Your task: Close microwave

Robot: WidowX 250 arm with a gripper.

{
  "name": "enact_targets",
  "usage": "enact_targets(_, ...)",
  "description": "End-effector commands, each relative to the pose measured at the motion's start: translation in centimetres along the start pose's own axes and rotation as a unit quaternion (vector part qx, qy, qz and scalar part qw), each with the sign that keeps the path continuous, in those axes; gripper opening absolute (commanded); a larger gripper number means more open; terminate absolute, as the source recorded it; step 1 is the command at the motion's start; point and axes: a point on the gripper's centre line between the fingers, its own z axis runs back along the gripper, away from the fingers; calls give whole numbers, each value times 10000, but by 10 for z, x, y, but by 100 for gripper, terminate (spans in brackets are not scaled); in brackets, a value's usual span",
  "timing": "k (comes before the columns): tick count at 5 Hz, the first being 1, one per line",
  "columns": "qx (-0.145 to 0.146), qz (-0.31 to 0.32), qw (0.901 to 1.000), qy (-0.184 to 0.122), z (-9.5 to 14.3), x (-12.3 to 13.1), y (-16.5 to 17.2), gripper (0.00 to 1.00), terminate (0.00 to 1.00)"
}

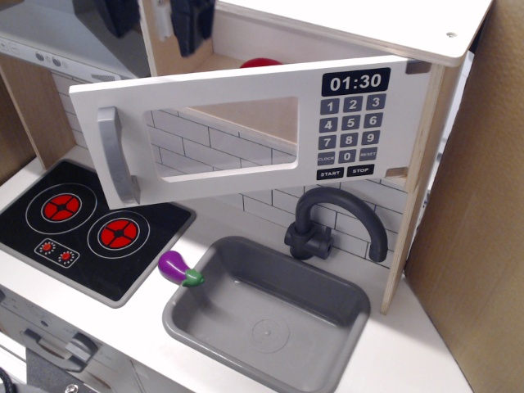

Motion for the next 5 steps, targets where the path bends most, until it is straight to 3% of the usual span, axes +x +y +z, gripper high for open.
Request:
enact_targets(1, 12, 547, 9982, -239, -14, -28, -19, 100, 0)
enact_targets(3, -155, 1443, 9888, -345, -78, -39, -36, 100, 0)
enact_targets(4, -105, 1703, 9848, -338, -99, -36, -36, 100, 0)
enact_targets(5, 3, 1838, 9814, -547, -119, -25, -23, 100, 0)
